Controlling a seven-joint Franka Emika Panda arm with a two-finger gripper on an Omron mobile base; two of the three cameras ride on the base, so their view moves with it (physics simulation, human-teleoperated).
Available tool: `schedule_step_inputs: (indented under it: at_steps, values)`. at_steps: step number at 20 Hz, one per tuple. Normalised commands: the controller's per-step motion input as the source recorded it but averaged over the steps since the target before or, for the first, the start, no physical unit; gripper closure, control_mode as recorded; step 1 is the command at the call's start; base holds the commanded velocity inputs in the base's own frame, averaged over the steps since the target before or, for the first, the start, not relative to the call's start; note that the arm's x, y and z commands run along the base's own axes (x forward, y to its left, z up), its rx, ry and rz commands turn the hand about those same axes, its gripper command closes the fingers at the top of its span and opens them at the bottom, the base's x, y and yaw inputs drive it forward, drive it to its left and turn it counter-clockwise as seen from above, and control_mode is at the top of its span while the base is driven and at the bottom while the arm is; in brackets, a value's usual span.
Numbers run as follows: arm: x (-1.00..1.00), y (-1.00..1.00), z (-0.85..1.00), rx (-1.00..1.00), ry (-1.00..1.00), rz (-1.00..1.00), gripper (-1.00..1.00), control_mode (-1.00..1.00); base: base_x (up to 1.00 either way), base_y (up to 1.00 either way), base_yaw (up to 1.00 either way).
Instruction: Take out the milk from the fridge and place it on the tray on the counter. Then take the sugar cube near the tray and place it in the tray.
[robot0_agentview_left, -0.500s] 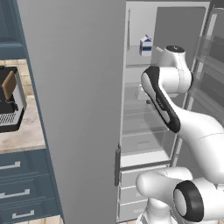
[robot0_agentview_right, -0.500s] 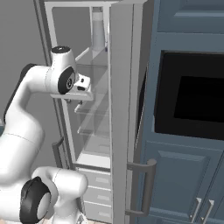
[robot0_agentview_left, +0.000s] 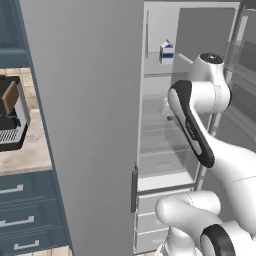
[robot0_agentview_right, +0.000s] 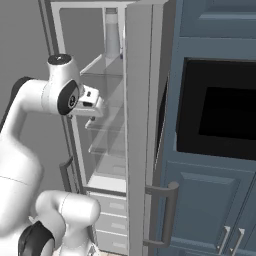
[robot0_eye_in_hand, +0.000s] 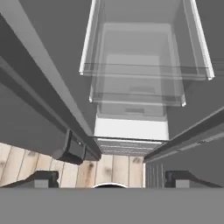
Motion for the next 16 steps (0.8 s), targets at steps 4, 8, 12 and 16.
schedule_step_inputs:
  at_steps: [4,8,12,16]
  values:
    - [-0.29,-0.06,0.27,0.0,-0.39,-0.03,-1.0,-1.0,0.0,0.0,0.0]
    - [0.0,-0.25,0.51,0.01,-0.3,-0.06,-1.0,-1.0,0.0,0.0,0.0]
    - [0.0,-0.12,0.58,0.04,-0.17,-0.04,-1.0,-1.0,0.0,0.0,0.0]
    - [0.0,0.0,0.54,0.0,-0.13,-0.09,-1.0,-1.0,0.0,0.0,0.0]
